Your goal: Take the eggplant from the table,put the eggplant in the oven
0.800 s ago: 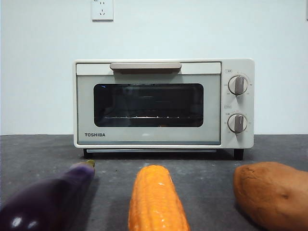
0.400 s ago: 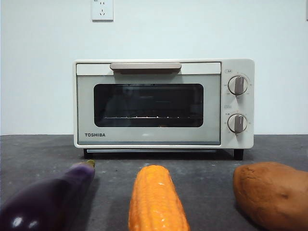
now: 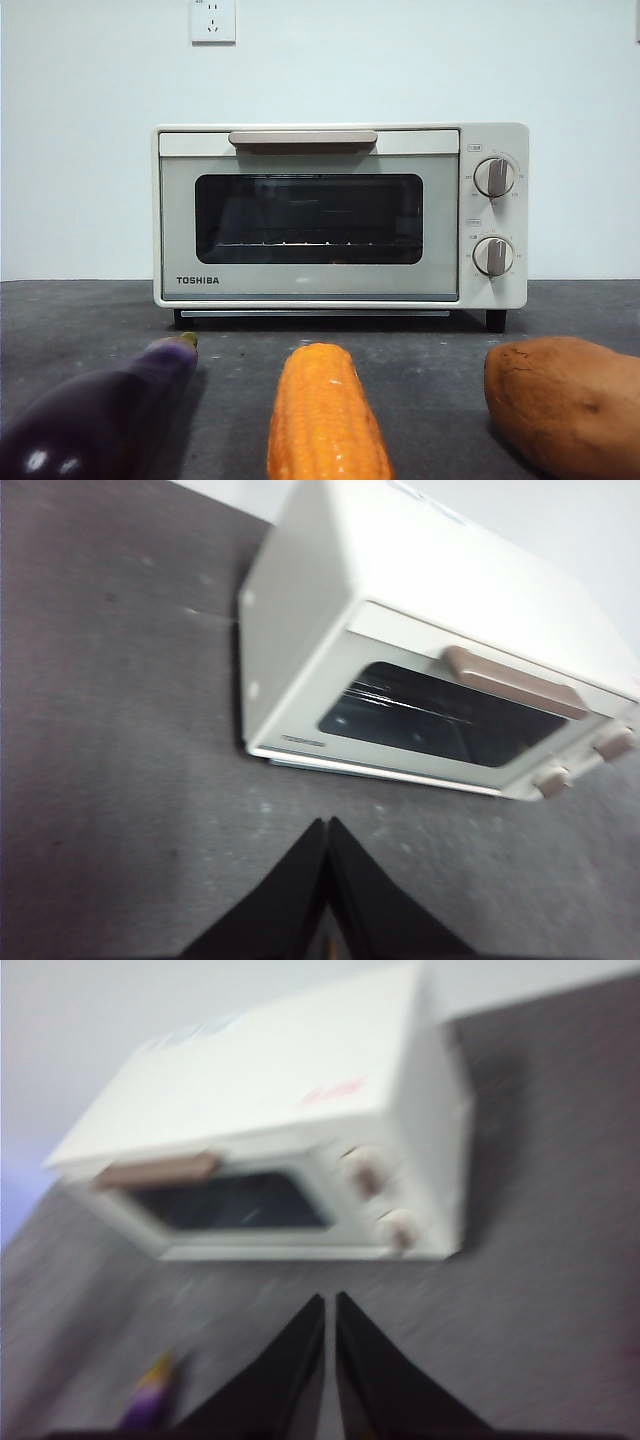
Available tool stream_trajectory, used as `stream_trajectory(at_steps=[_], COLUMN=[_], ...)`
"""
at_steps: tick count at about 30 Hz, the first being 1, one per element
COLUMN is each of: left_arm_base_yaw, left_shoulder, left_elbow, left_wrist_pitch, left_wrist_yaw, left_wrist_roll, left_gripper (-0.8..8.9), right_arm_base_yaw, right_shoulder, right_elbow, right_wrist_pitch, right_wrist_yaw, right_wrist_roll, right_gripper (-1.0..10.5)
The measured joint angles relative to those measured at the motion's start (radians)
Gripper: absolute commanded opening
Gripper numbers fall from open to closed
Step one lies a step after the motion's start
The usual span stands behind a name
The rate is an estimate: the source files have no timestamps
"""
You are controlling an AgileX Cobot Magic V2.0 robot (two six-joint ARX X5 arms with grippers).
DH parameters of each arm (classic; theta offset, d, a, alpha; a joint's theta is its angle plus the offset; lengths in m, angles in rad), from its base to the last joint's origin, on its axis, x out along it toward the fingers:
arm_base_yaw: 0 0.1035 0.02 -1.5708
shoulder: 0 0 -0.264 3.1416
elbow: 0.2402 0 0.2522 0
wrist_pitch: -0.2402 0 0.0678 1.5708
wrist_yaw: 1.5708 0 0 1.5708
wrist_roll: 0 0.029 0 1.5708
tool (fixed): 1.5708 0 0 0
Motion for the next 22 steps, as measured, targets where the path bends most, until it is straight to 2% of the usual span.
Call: stream_trajectory(at_steps=[2, 6, 8, 11, 14, 19, 22], left_arm_base_yaw=[0.0, -0.001, -0.002, -0.009, -0.02, -0.029, -0.032], left_shoulder=[0.048, 0.126, 0.152, 0.17, 0.184, 0.197, 0.197], left_elbow=[0.043, 0.095, 0.105, 0.107, 0.107, 0.107, 0.107], left_wrist_pitch=[-0.015, -0.016, -0.015, -0.013, -0.002, 0.001, 0.001], left_wrist_yaw=[0.031, 0.074, 0.078, 0.08, 0.082, 0.082, 0.083], left_wrist_roll=[0.016, 0.028, 0.029, 0.033, 0.035, 0.037, 0.043], left_gripper=[0.06, 0.06, 0.06, 0.06, 0.06, 0.06, 0.06], right_arm_base_yaw=[0.0, 0.017, 0.042, 0.101, 0.179, 0.309, 0.405], right_shoulder=[0.043, 0.116, 0.142, 0.17, 0.202, 0.266, 0.307], right_elbow=[0.026, 0.04, 0.04, 0.04, 0.04, 0.04, 0.04], right_wrist_pitch=[-0.023, -0.036, -0.039, -0.039, 0.003, 0.177, 0.297], right_wrist_yaw=[-0.099, -0.303, -0.353, -0.364, -0.364, -0.358, -0.3], right_wrist_roll=[0.0, 0.0, 0.002, 0.015, 0.052, 0.159, 0.223], right_gripper=[0.7, 2.4, 3.1, 3.8, 4.0, 4.0, 4.0])
